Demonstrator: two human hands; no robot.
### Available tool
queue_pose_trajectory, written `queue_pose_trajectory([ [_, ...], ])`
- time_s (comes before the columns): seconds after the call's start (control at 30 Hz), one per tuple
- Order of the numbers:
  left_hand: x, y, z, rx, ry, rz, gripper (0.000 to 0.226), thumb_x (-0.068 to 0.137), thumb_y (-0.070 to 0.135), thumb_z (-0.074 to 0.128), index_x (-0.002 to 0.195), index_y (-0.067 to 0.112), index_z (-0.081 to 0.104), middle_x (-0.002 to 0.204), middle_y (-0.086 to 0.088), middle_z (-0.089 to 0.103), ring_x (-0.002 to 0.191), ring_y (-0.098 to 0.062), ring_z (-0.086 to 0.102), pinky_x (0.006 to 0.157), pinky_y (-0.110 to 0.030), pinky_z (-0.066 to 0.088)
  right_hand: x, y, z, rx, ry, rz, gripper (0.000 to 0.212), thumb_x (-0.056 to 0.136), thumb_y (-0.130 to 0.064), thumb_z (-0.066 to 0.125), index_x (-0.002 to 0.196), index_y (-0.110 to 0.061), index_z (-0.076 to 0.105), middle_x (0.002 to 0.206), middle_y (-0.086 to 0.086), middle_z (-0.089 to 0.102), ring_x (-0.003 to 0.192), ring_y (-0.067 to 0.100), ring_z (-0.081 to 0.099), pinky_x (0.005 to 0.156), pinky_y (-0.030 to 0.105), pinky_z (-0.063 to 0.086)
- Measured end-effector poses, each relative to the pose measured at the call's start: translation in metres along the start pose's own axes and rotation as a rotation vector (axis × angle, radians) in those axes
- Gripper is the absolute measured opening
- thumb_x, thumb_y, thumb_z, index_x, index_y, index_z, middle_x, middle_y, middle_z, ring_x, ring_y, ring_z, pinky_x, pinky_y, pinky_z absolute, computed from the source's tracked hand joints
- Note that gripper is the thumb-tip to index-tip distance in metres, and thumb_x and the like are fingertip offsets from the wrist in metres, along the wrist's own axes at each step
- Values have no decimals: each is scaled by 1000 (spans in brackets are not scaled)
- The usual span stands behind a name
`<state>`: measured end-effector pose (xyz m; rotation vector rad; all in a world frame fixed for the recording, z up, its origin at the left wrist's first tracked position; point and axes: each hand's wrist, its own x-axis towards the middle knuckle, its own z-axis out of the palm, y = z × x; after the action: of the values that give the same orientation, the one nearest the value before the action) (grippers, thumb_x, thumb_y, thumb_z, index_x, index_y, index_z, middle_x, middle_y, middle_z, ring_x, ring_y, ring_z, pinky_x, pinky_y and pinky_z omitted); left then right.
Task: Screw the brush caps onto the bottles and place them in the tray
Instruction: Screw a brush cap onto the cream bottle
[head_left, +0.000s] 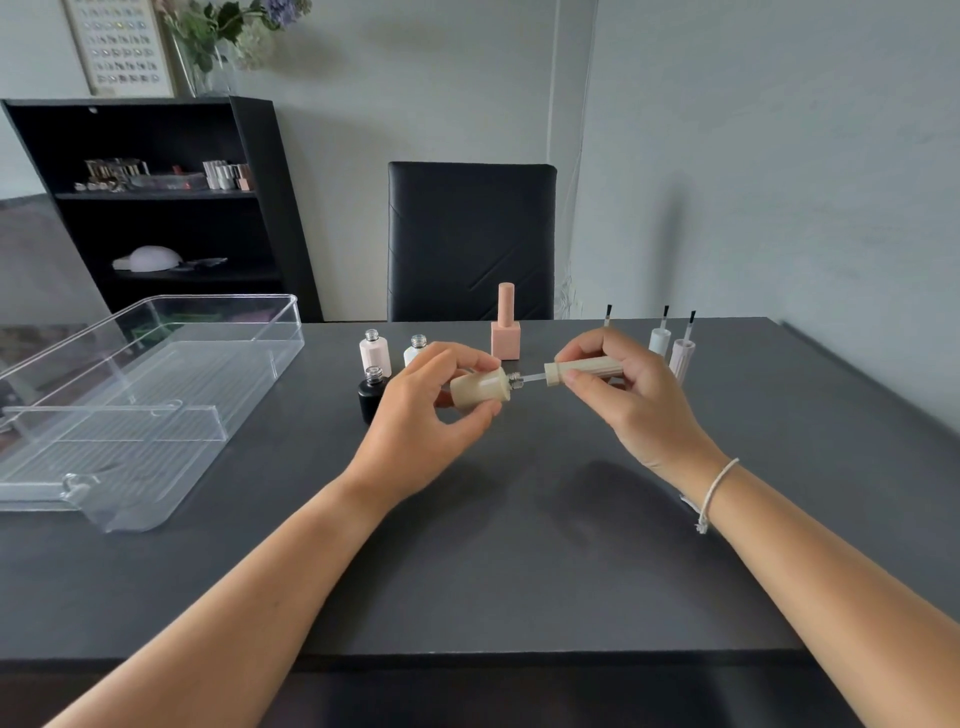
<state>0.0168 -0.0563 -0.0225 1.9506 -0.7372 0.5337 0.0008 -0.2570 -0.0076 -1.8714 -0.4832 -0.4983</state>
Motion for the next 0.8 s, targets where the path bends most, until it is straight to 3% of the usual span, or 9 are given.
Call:
queue_pose_trajectory([
  [0.13, 0, 2, 1, -25, -42, -2, 28, 78, 11, 70, 101, 22, 61, 103, 10, 59, 93, -10, 58, 80, -19, 51, -2, -3, 2, -52, -60, -16, 10, 85, -4, 57, 84, -12, 62, 66, -12, 53, 54, 5, 40, 52, 11, 32],
  [0.27, 0, 6, 2, -21, -65, 16, 27, 77, 9, 70, 100, 21, 62, 102, 12, 58, 91, -7, 57, 80, -21, 51, -2, -5, 3, -105, -108, -34, 11, 85, -6, 58, 87, -16, 62, 72, -3, 57, 61, 25, 45, 55, 24, 37],
  [0.5, -2, 6, 3, 7, -92, 25, 26, 77, 8, 71, 101, 17, 63, 102, 10, 58, 90, -5, 55, 79, -16, 49, -2, 2, 4, -195, -115, -32, 9, 88, -12, 56, 85, -13, 64, 60, -12, 53, 52, 2, 46, 50, 9, 34],
  [0.6, -2, 7, 3, 4, -93, 24, 27, 77, 8, 71, 101, 18, 63, 102, 12, 57, 91, -5, 55, 79, -16, 49, -1, 3, 5, -236, -94, -34, 24, 91, -26, 51, 75, -11, 62, 46, -11, 40, 44, 4, 38, 45, 12, 28],
  [0.7, -2, 7, 3, 5, -91, 26, 27, 77, 8, 71, 101, 18, 63, 102, 14, 57, 91, -4, 55, 79, -15, 49, -2, 1, 6, -230, -104, -23, 40, 88, -41, 44, 78, -5, 59, 47, -9, 37, 44, 5, 36, 45, 13, 27],
  [0.8, -2, 7, 3, 3, -100, 24, 28, 77, 8, 70, 102, 19, 63, 102, 14, 56, 92, -2, 55, 79, -15, 48, -4, 1, 4, -158, -164, -4, 11, 91, -24, 52, 90, -13, 53, 59, -10, 46, 50, 3, 39, 51, 11, 32],
])
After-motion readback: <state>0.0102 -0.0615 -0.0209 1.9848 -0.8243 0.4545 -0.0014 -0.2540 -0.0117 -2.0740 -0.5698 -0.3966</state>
